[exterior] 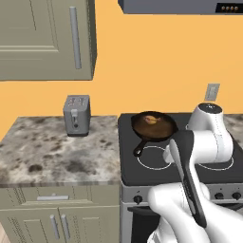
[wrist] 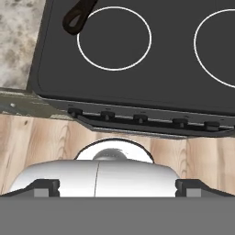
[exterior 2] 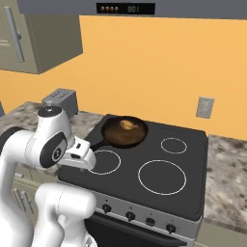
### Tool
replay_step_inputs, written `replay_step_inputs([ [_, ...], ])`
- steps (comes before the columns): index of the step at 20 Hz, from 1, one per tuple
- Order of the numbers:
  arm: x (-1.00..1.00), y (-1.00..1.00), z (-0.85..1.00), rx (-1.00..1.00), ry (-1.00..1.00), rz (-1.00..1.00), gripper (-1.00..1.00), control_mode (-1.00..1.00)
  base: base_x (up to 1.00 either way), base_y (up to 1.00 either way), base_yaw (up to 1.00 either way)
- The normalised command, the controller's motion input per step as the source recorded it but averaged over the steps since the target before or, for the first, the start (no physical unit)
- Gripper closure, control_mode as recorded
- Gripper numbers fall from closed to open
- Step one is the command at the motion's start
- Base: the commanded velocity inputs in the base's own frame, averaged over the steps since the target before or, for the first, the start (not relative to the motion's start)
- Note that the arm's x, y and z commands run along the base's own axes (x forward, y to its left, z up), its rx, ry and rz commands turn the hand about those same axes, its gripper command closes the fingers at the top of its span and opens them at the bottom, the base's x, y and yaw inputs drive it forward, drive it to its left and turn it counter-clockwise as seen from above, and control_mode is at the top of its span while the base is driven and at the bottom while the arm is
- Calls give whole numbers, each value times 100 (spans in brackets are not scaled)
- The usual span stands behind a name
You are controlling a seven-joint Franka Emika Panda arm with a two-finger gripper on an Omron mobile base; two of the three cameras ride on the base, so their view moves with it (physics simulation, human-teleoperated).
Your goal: Take the chicken drumsticks from the pan and place one on each plate on the dining counter.
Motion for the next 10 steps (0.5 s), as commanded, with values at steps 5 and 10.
replay_step_inputs([
  [5,48,-22,0,1,0,3,-100,-100,5,-4,0],
  [10,84,-27,0,1,0,14,-100,-100,0,0,0],
])
